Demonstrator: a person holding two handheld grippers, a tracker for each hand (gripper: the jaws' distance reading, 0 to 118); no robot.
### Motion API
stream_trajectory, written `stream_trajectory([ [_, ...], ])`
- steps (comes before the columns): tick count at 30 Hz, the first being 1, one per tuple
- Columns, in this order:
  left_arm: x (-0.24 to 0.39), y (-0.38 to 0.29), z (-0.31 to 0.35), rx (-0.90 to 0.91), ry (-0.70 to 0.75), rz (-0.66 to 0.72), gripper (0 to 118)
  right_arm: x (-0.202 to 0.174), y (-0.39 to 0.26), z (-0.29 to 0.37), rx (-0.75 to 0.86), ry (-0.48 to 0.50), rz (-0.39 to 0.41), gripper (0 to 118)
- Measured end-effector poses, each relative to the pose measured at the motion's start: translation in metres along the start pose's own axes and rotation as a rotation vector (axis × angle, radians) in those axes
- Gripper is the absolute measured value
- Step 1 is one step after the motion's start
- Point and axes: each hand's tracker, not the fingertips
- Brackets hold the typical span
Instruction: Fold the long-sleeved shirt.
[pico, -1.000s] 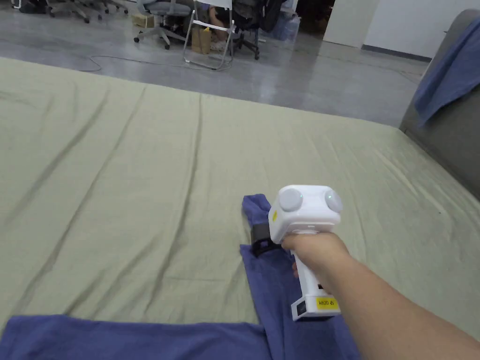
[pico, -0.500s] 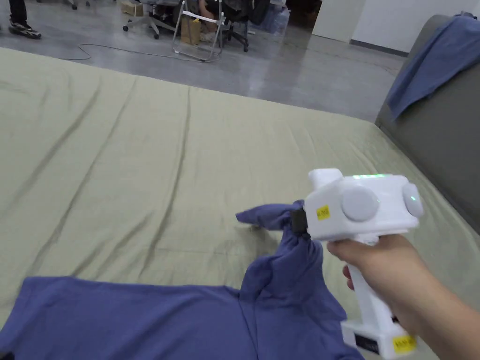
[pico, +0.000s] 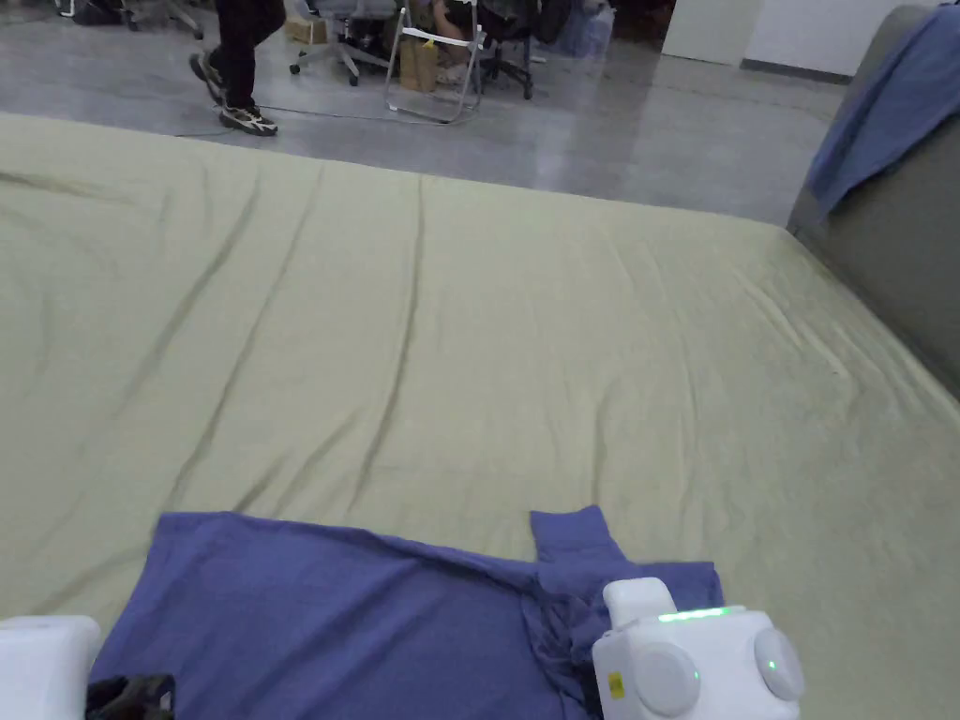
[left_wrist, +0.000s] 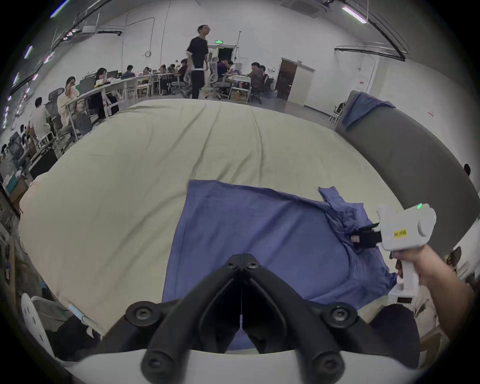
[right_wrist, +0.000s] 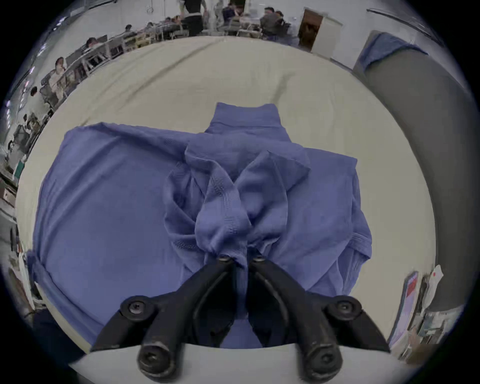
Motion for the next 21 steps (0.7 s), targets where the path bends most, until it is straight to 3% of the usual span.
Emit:
stream_trajectory([
  [2,-0.002,0.001,-0.001,-0.014,-0.009,0.014,0,0.020,0.010,0.006,-0.036,0.092,-0.030,9],
  [3,-0.003,-0.001,0.004,-0.020,-0.016,0.026,0,0.029,0.012,0.014,-0.050,0.104,-0.038,23],
  [4,-0.002,0.001,0.008,-0.017,-0.028,0.042,0,0.037,0.012,0.031,-0.060,0.092,-0.072,46],
  [6,-0.001,0.005,0.019,0.013,-0.061,0.063,0,0.052,-0.002,0.067,0.012,0.057,-0.134,105],
  [8,0.003,0.002,0.036,0.035,-0.070,0.062,0,0.063,-0.029,0.115,0.174,0.126,-0.167,109],
  [11,0.005,-0.010,0.050,0.035,-0.077,0.052,0,0.062,-0.075,0.161,0.256,0.196,-0.288,109],
  [12,0.006,-0.015,0.052,0.030,-0.077,0.051,0,0.061,-0.091,0.167,0.271,0.237,-0.314,106],
  [13,0.007,-0.022,0.054,0.019,-0.074,0.050,0,0.058,-0.110,0.171,0.300,0.294,-0.341,93],
  [14,0.009,-0.028,0.055,0.008,-0.072,0.053,0,0.051,-0.124,0.171,0.306,0.328,-0.342,54],
  [15,0.007,-0.035,0.056,0.001,-0.073,0.057,0,0.045,-0.133,0.171,0.288,0.314,-0.321,0],
  [17,0.009,-0.045,0.057,-0.024,-0.079,0.066,0,0.030,-0.149,0.164,0.230,0.265,-0.291,0],
  [21,0.005,-0.031,0.045,-0.044,-0.097,0.082,2,0.024,-0.148,0.163,0.232,0.319,-0.243,0],
])
